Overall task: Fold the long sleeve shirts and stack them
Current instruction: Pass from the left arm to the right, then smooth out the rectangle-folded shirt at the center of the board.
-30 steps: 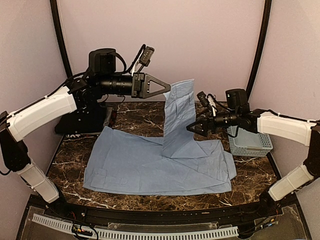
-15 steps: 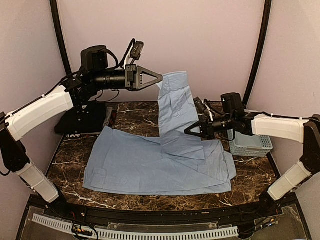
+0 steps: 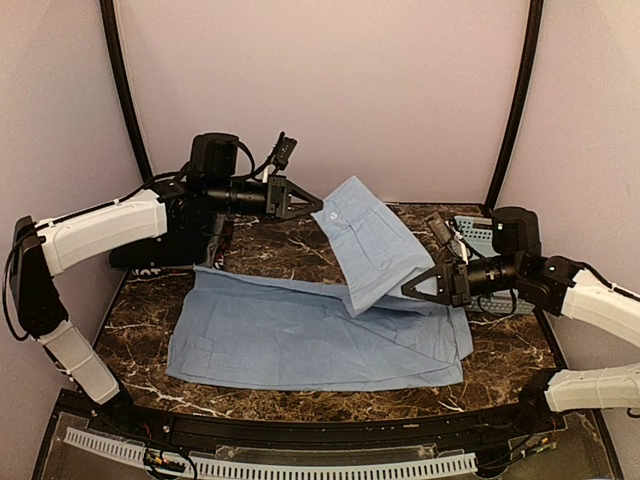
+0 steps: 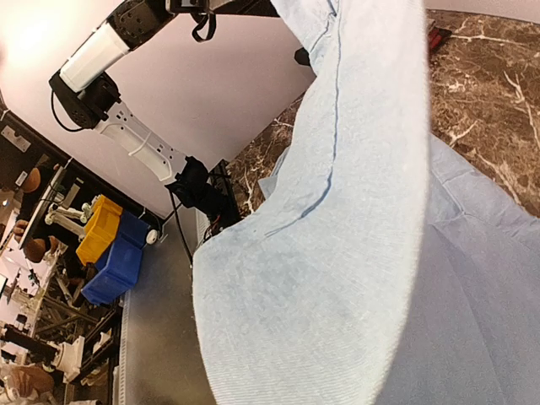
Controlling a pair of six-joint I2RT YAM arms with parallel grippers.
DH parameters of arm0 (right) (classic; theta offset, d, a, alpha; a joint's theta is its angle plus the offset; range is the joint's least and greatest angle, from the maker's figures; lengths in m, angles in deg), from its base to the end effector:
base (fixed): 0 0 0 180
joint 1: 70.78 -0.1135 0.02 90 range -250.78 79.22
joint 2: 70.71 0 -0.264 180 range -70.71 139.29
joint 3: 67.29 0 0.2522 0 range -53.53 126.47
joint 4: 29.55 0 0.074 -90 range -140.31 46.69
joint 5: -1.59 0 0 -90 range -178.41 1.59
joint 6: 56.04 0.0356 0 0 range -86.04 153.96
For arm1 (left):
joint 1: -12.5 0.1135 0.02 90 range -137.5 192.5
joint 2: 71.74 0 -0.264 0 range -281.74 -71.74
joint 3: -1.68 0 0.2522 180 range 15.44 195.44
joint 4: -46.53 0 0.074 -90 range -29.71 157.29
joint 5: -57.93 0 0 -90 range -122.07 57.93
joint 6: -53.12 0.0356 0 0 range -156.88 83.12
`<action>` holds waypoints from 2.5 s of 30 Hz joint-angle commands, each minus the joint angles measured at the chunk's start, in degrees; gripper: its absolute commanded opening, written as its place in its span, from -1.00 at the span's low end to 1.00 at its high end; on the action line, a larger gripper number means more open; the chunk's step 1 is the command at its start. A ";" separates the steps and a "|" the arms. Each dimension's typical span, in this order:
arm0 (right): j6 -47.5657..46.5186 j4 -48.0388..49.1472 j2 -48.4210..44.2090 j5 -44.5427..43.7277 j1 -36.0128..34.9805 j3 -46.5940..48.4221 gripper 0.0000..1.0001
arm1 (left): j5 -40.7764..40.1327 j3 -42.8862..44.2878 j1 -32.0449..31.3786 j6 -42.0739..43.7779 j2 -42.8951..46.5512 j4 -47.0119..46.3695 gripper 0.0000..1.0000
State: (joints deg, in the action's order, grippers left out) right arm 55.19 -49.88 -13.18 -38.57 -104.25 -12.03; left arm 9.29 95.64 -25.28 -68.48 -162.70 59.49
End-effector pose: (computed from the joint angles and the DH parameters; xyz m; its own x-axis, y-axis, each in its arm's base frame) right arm 0.1683 0.1439 0.2890 -0.6407 -0.1437 -0.7542 -0.7641 0.2155 0.6081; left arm 0.2824 -0.2486 0.3732 -0.6269 -0.0117 -0.7790 0.7581 0.2212 -0.6134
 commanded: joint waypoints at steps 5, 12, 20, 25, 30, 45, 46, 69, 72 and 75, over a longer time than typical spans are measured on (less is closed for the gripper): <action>10.93 -6.99 -4.58 -6.05 -0.49 -4.12 -1.00 | -4.31 1.42 -0.28 4.59 -7.96 3.33 -0.94; 10.35 -11.40 -1.31 -13.33 1.20 -1.09 -1.00 | -15.80 -1.57 -0.27 12.39 -6.74 11.69 -0.36; 8.50 -8.97 9.51 -16.60 4.00 0.42 -1.00 | -39.40 -13.68 0.13 14.17 -4.10 22.23 0.33; 6.35 -8.35 13.66 -16.74 5.67 3.06 -1.00 | -47.00 -22.26 0.40 8.77 -2.77 22.81 0.40; 4.27 -8.54 16.78 -15.74 6.53 4.32 -1.00 | -45.95 -28.90 3.24 4.09 2.86 20.92 0.52; 1.79 -7.65 20.20 -12.97 7.92 4.92 -1.00 | -38.61 -40.52 15.63 -0.74 16.99 16.29 0.51; 1.65 -7.72 20.50 -12.58 7.91 5.11 -1.00 | -38.76 -40.71 16.99 -0.64 17.45 15.83 0.50; 1.57 -8.28 20.55 -12.08 8.00 5.22 -1.00 | -33.79 -41.06 24.83 2.69 6.89 8.09 -0.07; 1.53 -8.46 20.16 -12.14 8.00 5.10 -1.00 | -33.11 -41.40 24.99 2.53 6.81 7.47 -0.29; 1.53 -8.58 19.89 -12.57 7.99 4.79 -1.00 | -32.78 -41.92 25.03 2.50 7.30 6.98 -0.50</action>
State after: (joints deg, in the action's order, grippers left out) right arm 56.96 -59.63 7.68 -51.00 -96.58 -7.73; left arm -24.74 54.66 -0.71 -66.40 -155.99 68.02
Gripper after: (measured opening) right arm 0.004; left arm 0.305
